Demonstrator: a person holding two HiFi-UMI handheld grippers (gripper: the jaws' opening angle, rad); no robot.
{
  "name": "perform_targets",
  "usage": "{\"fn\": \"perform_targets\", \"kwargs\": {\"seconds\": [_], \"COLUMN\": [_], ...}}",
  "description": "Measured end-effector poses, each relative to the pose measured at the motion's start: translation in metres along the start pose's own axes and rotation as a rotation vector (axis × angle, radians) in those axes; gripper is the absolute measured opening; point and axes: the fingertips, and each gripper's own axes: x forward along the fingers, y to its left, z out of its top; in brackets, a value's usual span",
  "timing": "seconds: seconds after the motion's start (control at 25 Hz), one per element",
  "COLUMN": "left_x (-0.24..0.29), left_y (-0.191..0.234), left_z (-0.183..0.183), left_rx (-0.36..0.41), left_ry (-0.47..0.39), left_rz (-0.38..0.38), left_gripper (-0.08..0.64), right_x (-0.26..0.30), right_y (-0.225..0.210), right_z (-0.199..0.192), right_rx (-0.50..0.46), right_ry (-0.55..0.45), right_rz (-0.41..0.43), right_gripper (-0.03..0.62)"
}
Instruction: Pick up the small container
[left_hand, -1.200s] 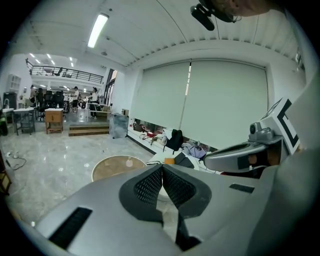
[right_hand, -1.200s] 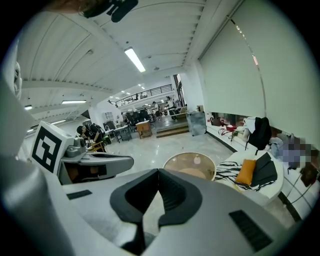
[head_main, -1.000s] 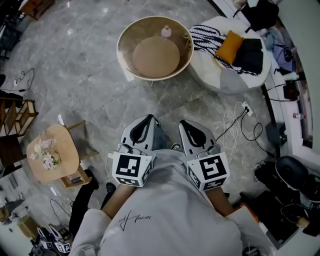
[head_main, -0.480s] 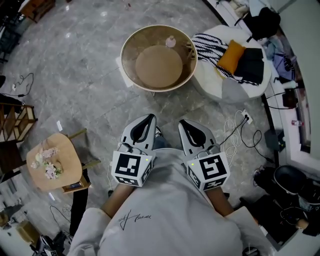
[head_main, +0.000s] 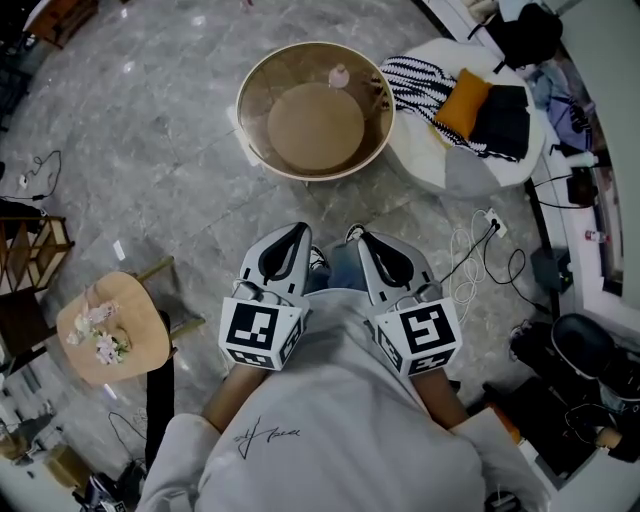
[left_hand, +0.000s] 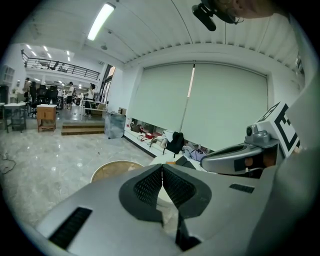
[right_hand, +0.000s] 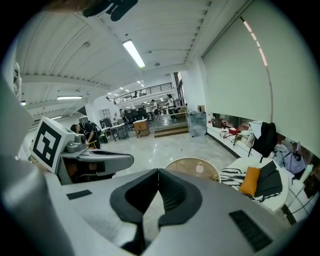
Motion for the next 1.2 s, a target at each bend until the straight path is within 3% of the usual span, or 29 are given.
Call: {"fn": "perform_targets", "kwargs": {"seconds": [0.32,0.68,1.2], "left_x": [0.034,0.100,0.190], "left_y": [0.013,0.036,0.035], "left_z": [0.012,0.056,0.086], "left_rx": [-0.022,-0.022,-0.020], "left_ry": [0.012,0.012,0.051], "left_rz": [0.025,0.072,0.090], "left_gripper": [0.018,0.018,0.018], "right_x": [0.026,0.076,0.133], "right_y": [-0.032,-0.094,-0.158], "right_z": [0.015,0.056,0.087], "right_rx": [0.002,0.006,-0.033], "right_ry": [0.010,0.006,0.031], "right_rz": [0.020,0.069,0.195], "right_gripper": [0.015,0.015,0.015]}}
